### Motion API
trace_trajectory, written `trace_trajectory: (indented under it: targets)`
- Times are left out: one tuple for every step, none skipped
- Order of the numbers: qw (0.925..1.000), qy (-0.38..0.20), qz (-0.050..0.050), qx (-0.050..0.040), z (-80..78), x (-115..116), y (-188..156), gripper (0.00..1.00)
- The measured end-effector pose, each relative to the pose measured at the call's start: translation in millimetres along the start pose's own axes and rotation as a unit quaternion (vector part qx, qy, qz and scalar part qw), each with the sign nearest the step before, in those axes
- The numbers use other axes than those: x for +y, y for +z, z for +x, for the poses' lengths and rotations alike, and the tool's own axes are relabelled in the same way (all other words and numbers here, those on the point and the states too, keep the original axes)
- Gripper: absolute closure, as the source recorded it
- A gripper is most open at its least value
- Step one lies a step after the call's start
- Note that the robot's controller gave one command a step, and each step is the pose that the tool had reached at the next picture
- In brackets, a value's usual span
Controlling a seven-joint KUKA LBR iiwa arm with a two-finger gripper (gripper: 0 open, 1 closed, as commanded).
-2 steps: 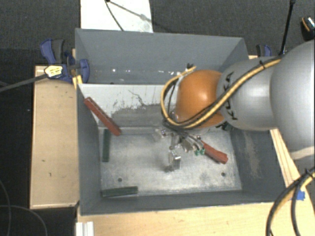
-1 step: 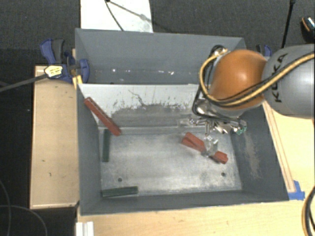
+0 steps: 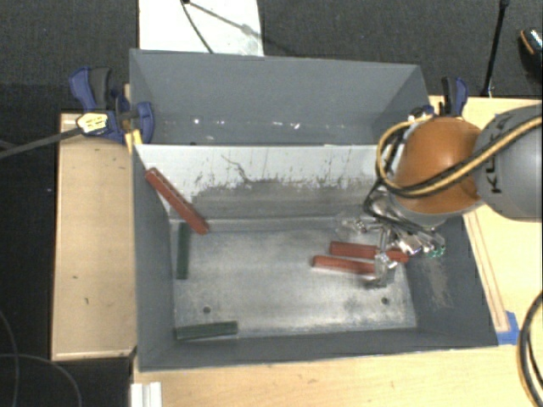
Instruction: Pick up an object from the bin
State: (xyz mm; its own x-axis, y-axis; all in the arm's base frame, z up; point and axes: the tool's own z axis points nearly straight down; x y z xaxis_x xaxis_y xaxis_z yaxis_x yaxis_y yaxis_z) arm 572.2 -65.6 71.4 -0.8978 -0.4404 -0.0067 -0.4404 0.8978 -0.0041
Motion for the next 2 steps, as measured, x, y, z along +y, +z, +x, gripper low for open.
trace_trajectory:
  targets:
    - [1.0,0.0,-0.002,0.001,-0.1,2,0,1.0]
    - [0.9997,-0.025,0.001,-0.0018,-11.5,16,-169,1.0]
